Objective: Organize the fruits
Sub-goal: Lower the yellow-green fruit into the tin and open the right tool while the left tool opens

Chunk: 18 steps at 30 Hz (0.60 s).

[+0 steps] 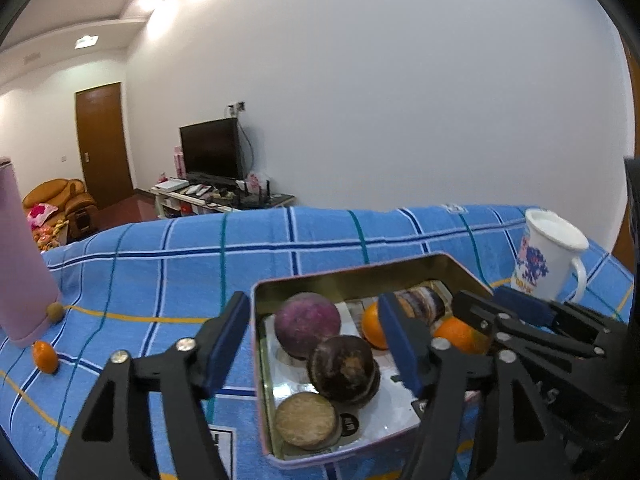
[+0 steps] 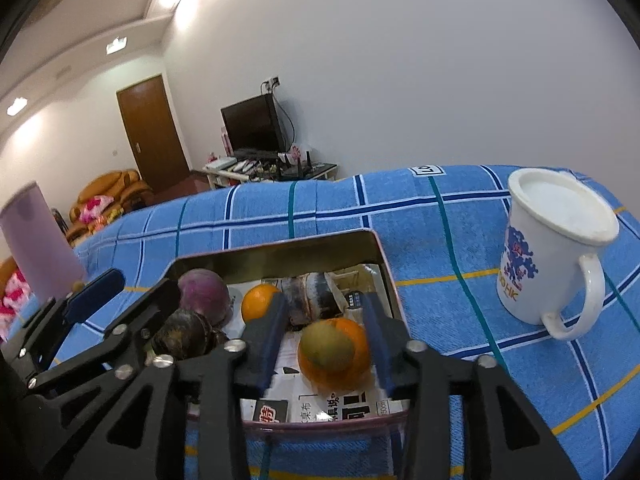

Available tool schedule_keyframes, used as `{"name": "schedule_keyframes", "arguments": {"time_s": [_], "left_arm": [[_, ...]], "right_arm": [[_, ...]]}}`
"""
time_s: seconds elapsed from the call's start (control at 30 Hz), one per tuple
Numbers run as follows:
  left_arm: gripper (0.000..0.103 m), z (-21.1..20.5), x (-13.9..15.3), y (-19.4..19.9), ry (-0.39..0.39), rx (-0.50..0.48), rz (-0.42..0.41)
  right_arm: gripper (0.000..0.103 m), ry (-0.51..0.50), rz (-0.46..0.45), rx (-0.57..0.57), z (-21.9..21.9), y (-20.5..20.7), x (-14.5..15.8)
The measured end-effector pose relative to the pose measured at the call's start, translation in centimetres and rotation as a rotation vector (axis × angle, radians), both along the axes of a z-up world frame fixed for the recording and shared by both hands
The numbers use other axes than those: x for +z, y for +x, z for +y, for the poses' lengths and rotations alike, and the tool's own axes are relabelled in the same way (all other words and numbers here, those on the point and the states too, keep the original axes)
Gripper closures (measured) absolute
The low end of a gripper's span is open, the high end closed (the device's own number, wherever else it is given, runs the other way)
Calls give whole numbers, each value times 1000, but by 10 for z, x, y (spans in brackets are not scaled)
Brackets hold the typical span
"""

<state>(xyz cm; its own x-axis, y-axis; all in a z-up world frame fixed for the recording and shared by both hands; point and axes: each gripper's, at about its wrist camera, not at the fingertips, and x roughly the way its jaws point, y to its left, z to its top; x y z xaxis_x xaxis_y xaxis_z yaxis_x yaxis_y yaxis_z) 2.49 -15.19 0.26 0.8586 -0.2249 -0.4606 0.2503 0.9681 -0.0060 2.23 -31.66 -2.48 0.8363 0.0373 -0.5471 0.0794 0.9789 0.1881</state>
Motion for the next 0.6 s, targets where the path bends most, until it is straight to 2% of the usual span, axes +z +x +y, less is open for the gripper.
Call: {"name": "schedule_keyframes", "arguments": {"time_s": [0.17, 0.23, 0.33, 0.47, 0.6], "left_arm": [[2, 12, 5, -1, -42, 33, -15], [1, 12, 7, -3, -28, 42, -38], [0, 8, 8, -7, 16, 43, -62], [0, 8, 8, -12, 47, 51, -96], [0, 15, 11, -20, 62, 106, -162]], "right_arm": [[31, 87, -83, -50, -15, -12, 9], [19, 125, -145, -73, -21, -20, 15], [16, 107, -228, -123, -22, -32, 22], [16, 36, -253, -156, -14, -35, 26], [16, -54, -316, -186, -3, -46, 31]]}}
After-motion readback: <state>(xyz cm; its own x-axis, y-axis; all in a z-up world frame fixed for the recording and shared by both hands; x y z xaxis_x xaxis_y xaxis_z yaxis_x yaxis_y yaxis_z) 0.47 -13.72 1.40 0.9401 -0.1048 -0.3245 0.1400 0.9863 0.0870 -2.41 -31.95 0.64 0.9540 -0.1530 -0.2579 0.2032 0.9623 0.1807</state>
